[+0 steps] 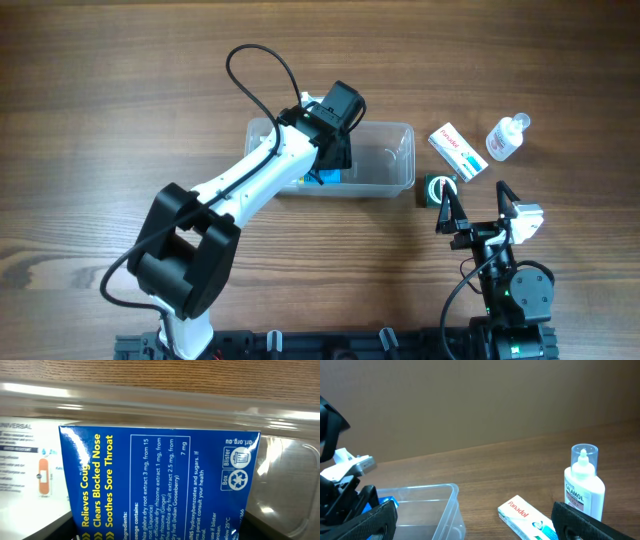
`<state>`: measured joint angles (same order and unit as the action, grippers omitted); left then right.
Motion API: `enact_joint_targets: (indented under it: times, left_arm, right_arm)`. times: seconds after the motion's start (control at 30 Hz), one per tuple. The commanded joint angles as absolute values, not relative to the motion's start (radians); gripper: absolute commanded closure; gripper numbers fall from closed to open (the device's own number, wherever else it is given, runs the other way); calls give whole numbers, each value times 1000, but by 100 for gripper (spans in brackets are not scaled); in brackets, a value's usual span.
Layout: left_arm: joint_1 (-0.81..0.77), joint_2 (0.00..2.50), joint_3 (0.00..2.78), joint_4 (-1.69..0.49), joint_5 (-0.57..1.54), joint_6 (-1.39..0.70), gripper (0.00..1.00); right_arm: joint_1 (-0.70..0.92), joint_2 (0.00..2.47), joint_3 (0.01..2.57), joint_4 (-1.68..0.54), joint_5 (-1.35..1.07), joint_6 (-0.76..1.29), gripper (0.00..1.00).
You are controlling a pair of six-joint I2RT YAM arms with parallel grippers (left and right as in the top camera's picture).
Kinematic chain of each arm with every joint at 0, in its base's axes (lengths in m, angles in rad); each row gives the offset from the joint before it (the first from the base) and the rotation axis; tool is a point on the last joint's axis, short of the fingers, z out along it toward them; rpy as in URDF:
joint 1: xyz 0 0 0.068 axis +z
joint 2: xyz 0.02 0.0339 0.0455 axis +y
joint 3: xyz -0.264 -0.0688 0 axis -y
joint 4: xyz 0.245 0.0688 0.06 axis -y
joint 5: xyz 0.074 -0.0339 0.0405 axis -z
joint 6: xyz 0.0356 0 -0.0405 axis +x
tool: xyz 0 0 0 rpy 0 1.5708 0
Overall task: Pack container
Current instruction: 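Carry the blue box into the container beside the plaster pack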
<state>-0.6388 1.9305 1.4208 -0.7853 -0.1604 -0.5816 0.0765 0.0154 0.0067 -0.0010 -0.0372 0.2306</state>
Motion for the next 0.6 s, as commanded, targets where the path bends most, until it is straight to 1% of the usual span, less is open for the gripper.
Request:
enact_joint_targets:
  times: [0.0,0.2,0.4,0.57]
  left_arm:
    - [-640,1970,1438,-775,-174,-591,23]
    - [-640,1985,1438,-775,-174,-591,23]
    - [-640,1985,1438,-775,-174,-591,12]
    - [-640,1982,1438,-776,-174,-591,13]
  right_arm:
    - [72,14,5,2,-53,239,0]
    - [72,14,5,2,-53,239,0]
    - [72,14,5,2,-53,239,0]
    - [72,14,5,2,-53,239,0]
